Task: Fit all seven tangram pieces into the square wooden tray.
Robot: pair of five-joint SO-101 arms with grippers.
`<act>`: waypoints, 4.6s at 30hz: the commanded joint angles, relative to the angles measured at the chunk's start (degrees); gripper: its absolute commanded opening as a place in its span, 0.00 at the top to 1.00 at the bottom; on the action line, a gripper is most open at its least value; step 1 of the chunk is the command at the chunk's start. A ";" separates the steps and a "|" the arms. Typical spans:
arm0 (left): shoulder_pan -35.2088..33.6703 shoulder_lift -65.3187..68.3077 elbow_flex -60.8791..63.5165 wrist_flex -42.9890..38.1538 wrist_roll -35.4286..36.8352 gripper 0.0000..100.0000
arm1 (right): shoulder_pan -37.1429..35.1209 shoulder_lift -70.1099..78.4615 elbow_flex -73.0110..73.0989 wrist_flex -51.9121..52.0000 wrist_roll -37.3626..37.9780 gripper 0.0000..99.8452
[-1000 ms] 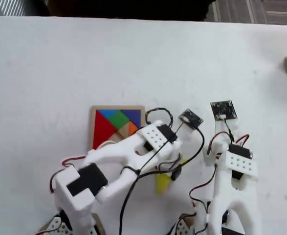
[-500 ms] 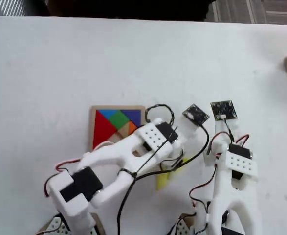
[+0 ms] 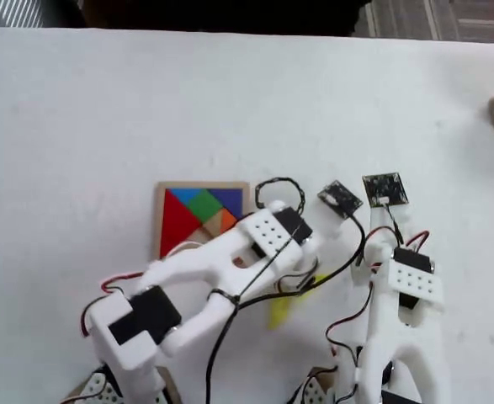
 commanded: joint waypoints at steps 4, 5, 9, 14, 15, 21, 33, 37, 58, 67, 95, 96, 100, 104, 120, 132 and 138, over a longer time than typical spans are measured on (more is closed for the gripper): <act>8.75 0.48 -1.85 6.15 -0.79 0.85 | -0.57 -1.19 -0.26 -0.84 0.97 0.98; 9.71 0.48 -1.85 6.24 -0.79 0.85 | -0.57 -1.19 -0.26 -0.84 0.97 0.98; 12.62 0.48 -1.85 6.33 -0.79 0.85 | -0.57 -1.19 -0.26 -0.92 0.88 0.98; 16.75 0.48 -0.26 6.24 -0.79 0.85 | -0.57 -1.19 -0.26 -0.92 0.79 0.98; 17.45 0.48 -0.18 6.24 -0.79 0.85 | -0.57 -1.19 -0.26 -0.92 0.79 0.98; 17.98 0.48 0.00 6.33 -0.79 0.85 | -0.57 -1.19 -0.26 -1.63 0.53 0.98; 12.79 1.01 0.00 4.66 -0.88 0.90 | 5.85 -3.65 -2.29 1.27 -3.69 0.98; 10.86 1.10 0.09 4.57 -0.88 0.90 | 8.40 -9.54 -1.23 4.88 -4.04 0.98; 3.65 1.10 0.00 3.78 -0.35 0.90 | 28.09 -34.68 0.62 11.03 1.32 0.98; -1.36 1.10 -0.53 3.69 -0.35 0.90 | 36.70 -34.68 0.53 2.51 1.32 0.98; -2.33 0.48 -0.70 6.51 -8.44 0.90 | 46.02 -34.15 1.14 -4.97 5.36 0.98; -0.57 0.13 0.26 6.42 -9.85 0.89 | 46.02 -34.15 1.67 -5.23 5.45 0.98; 4.70 -5.93 6.86 2.73 -10.37 0.78 | 45.58 -34.15 3.52 -5.32 7.82 0.98; 8.84 -15.87 16.53 -4.75 -5.36 0.73 | 44.79 -34.15 5.45 -8.22 8.44 0.98; 5.41 -19.91 22.24 -15.74 9.49 0.60 | 44.00 -34.15 6.59 -9.80 8.97 0.98; 4.35 -2.07 8.70 -10.37 9.93 0.60 | 44.09 -34.33 6.59 -9.71 8.97 0.98; 6.55 0.31 5.45 -8.35 9.76 0.66 | 44.09 -34.59 6.59 -9.71 8.97 0.98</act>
